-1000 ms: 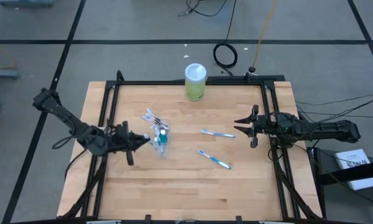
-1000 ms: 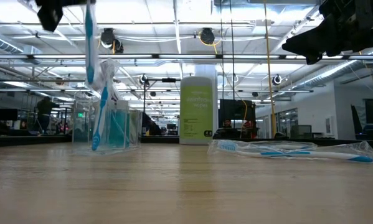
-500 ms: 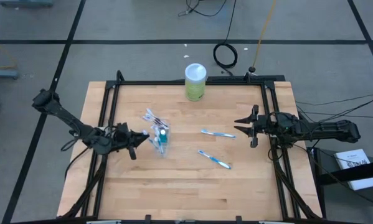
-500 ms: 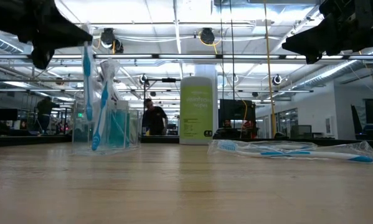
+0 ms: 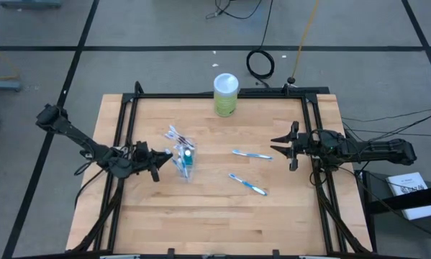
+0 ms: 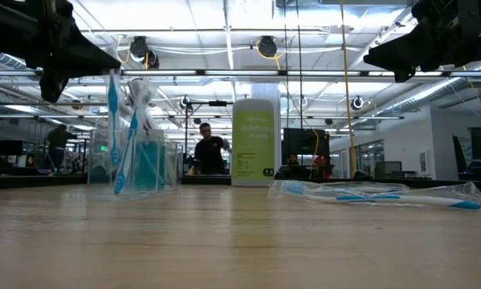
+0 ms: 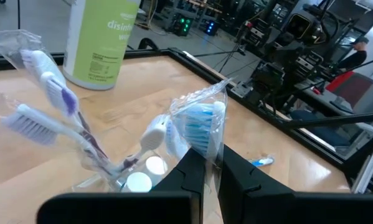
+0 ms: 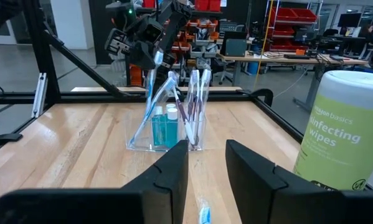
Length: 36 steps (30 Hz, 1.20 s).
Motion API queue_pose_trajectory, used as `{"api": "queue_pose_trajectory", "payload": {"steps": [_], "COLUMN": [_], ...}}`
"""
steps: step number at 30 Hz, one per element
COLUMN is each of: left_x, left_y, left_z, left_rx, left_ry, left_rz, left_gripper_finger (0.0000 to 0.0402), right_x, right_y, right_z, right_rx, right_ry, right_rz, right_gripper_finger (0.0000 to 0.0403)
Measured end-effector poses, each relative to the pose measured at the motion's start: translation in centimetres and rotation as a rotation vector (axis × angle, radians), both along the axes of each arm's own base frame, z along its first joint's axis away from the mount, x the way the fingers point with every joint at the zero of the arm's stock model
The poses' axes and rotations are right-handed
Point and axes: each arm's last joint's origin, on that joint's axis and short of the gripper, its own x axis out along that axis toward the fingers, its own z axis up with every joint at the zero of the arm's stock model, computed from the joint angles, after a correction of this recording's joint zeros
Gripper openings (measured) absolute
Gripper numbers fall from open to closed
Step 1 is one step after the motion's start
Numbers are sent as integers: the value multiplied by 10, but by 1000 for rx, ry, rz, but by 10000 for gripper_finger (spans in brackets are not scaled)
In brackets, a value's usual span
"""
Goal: Pick & Place toothbrushing station
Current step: Put the blue toothbrush into the transparent organizer
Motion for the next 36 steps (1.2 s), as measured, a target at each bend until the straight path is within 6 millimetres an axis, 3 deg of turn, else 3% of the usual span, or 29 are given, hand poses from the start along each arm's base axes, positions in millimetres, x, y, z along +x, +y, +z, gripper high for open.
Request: {"api": "queue_pose_trajectory", "payload": {"steps": [19,28,36], "left_x": [15,21,21], "left_y": [-9,-13,-13], "left_z": [-26,-25,-22], "left_rx": [-77,-26,-29], "left_ry": [76,60,38], "left_rz": [50,7,9], "left_gripper_finger": [14,51,57], "right_x": [0,0,0], "right_y": [0,0,0], "right_z": [0,0,0], "right_rx": [0,0,0], "right_ry": [1,0,2], "right_rz": [0,0,0], "right_gripper_finger": [98,98,98]}}
